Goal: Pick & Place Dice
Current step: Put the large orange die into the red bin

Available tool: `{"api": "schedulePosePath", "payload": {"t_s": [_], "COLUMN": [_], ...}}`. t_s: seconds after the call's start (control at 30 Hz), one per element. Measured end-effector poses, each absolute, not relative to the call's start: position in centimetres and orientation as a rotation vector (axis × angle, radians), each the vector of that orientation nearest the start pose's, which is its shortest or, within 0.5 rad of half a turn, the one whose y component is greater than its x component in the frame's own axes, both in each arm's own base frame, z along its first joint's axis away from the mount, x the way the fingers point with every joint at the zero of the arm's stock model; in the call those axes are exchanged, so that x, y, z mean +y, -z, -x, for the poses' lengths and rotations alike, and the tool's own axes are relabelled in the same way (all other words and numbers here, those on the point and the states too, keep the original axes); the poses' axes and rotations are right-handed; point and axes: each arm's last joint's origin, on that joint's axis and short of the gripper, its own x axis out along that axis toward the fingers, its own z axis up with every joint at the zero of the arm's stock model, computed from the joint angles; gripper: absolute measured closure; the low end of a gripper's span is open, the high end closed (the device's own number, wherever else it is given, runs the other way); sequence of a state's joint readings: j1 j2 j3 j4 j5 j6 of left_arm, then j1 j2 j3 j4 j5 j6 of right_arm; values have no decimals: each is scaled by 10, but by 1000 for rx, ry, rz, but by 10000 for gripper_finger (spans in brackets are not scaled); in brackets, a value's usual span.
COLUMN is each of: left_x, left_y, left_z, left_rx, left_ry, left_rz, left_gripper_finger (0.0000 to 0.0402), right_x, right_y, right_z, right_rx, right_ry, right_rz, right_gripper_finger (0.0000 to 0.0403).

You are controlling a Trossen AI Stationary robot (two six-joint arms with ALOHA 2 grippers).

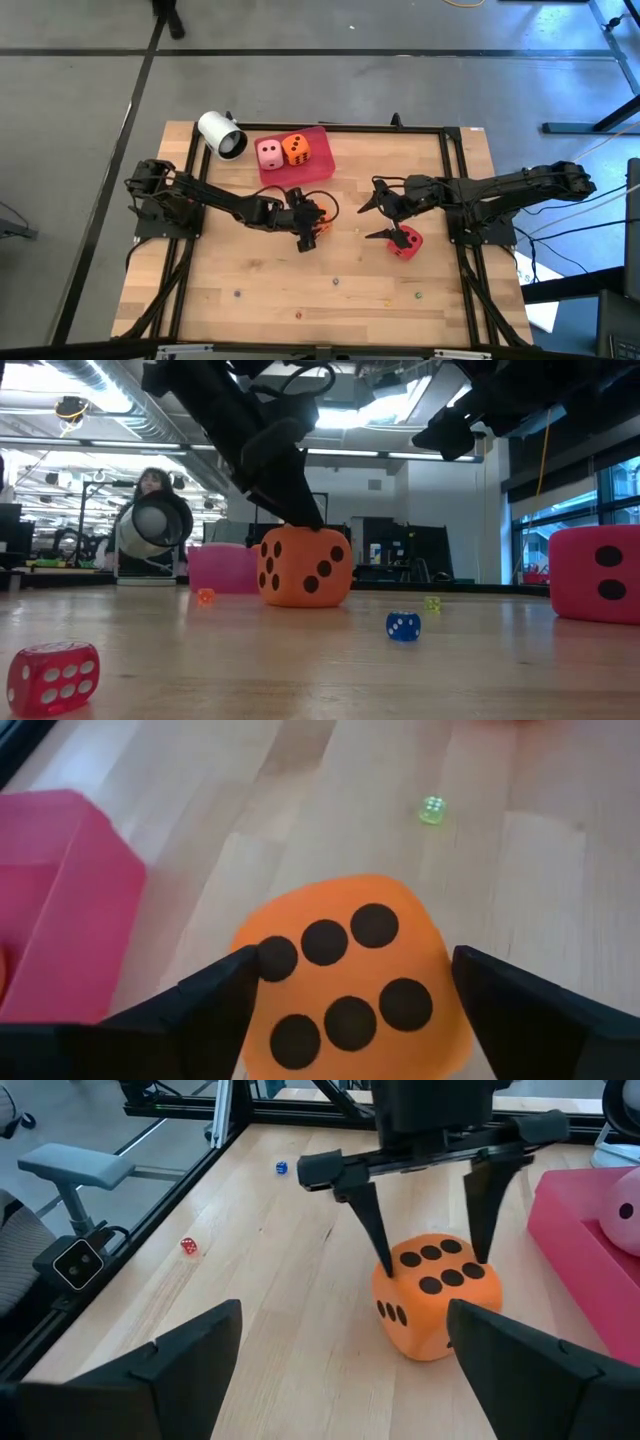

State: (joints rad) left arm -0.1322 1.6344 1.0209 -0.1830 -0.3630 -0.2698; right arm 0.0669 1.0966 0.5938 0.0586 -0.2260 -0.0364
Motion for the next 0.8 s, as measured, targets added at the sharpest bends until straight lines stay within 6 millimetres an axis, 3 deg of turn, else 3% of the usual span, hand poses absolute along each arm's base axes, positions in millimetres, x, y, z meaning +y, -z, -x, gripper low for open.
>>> {"api": "schedulePosePath", "payload": {"t_s": [0.37,0.57,0.8], "left_x": [-33,-30,-22], "left_y": [-206,-207,-206], "left_z": [-336,-336,-336], "left_rx": [756,741,743], "left_ry": [-307,-367,-384], "left_rz": [2,-16,100], "left_gripper_finger": [6,2,2], "right_x": [22,22,22], "right_y": [-232,-232,-232], "right_z": [-229,-229,-229], "right_rx": [438,438,438], "right_ry": [-299,-299,-298], "right_rz": [4,5,5], "right_gripper_finger": [53,53,53]}}
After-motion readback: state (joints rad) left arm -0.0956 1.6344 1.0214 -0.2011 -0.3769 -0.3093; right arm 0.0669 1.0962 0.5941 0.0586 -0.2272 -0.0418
